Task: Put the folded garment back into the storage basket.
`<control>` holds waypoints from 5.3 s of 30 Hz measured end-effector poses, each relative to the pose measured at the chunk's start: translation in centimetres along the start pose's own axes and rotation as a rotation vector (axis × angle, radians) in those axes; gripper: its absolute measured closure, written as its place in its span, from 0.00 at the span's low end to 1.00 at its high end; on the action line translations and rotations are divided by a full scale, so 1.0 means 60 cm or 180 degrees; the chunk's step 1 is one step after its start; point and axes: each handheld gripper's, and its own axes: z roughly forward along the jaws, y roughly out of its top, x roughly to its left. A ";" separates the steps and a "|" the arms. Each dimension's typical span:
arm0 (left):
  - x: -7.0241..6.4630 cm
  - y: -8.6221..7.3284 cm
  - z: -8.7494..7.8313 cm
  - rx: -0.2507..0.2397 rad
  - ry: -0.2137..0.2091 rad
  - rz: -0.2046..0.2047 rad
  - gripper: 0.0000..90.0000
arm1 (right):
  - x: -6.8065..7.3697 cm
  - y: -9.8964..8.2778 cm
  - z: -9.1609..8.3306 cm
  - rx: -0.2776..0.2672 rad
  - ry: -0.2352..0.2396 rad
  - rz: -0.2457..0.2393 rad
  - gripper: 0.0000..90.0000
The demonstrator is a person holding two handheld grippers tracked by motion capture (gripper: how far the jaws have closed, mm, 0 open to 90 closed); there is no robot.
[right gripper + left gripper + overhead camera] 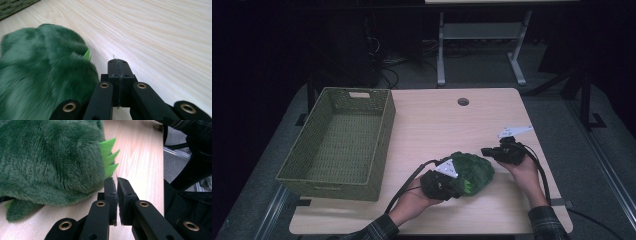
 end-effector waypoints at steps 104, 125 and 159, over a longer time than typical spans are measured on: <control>0.108 0.027 -0.027 0.0177 0.0158 0.0562 0.15 | 0.045 -0.146 -0.061 0.0137 -0.0839 0.0069 0.00; 0.114 0.013 0.043 0.0569 0.0226 0.0752 0.14 | 0.046 -0.146 -0.061 0.0131 -0.0838 0.0076 0.00; 0.117 0.020 0.026 0.0566 0.0285 0.0398 0.79 | 0.046 -0.146 -0.061 0.0129 -0.0840 0.0080 0.00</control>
